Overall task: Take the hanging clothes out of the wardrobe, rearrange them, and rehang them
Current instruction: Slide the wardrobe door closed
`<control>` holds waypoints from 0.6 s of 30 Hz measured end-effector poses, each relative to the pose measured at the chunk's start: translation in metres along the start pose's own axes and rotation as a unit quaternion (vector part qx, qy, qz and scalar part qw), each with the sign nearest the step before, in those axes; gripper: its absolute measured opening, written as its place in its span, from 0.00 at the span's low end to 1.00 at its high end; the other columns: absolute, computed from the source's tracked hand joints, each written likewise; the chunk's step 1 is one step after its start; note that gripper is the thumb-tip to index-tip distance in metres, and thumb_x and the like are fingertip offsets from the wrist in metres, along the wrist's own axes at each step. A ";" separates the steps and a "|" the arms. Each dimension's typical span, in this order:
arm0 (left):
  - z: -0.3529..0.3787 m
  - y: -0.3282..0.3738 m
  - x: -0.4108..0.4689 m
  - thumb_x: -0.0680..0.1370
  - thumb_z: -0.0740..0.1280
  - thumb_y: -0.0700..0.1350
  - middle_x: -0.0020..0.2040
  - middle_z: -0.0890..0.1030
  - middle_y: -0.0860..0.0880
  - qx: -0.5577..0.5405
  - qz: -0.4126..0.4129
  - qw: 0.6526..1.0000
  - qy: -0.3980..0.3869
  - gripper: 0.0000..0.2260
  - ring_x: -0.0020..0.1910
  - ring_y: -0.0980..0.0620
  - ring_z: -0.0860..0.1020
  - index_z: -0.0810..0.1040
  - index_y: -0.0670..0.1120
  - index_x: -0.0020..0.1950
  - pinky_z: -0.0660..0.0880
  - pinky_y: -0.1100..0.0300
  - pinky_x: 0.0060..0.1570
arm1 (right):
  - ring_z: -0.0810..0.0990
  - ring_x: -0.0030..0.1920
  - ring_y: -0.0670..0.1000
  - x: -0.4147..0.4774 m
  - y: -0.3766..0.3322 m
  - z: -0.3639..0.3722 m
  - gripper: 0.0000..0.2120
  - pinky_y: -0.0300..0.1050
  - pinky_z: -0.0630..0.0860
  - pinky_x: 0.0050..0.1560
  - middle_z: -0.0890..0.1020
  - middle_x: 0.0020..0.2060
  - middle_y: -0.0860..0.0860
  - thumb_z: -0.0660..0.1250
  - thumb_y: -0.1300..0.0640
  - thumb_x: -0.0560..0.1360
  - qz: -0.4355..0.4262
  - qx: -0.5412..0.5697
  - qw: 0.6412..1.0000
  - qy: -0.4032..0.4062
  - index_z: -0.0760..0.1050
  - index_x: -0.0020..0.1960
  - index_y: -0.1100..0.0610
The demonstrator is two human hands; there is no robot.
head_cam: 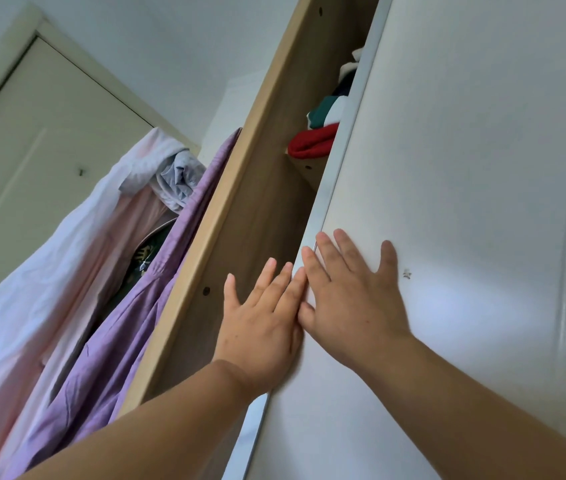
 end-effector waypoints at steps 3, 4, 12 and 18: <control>0.001 0.015 0.001 0.78 0.51 0.51 0.73 0.68 0.49 -0.041 0.004 0.999 0.016 0.24 0.74 0.50 0.56 0.63 0.49 0.75 0.47 0.37 0.67 | 0.45 0.76 0.54 -0.009 0.012 -0.002 0.31 0.69 0.45 0.66 0.50 0.77 0.52 0.47 0.39 0.78 0.014 -0.019 1.000 0.006 0.47 0.77 0.50; 0.002 0.019 0.001 0.79 0.51 0.51 0.73 0.67 0.49 -0.047 0.006 0.999 0.016 0.24 0.74 0.50 0.56 0.62 0.49 0.75 0.46 0.38 0.67 | 0.45 0.76 0.54 -0.011 0.015 -0.003 0.31 0.69 0.45 0.65 0.50 0.77 0.52 0.47 0.39 0.77 0.016 -0.022 1.000 0.007 0.46 0.77 0.49; -0.002 0.021 0.002 0.80 0.49 0.51 0.71 0.70 0.48 -0.002 0.024 0.999 0.023 0.23 0.73 0.46 0.63 0.69 0.47 0.72 0.49 0.35 0.66 | 0.40 0.76 0.56 -0.012 0.015 -0.001 0.28 0.71 0.42 0.65 0.46 0.77 0.55 0.46 0.46 0.80 -0.003 -0.017 1.000 0.001 0.45 0.77 0.49; -0.004 0.016 0.003 0.79 0.52 0.50 0.70 0.72 0.48 0.020 0.020 0.999 0.028 0.22 0.71 0.44 0.67 0.71 0.46 0.70 0.58 0.31 0.63 | 0.38 0.76 0.56 -0.005 0.009 0.003 0.28 0.72 0.40 0.64 0.44 0.77 0.56 0.46 0.49 0.80 -0.004 -0.014 1.000 0.001 0.43 0.77 0.50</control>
Point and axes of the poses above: each hand's wrist, its own x-axis towards the middle knuckle, its own z-axis out of the palm, y = z × x, the point moved 4 cm from there along x, towards the middle knuckle
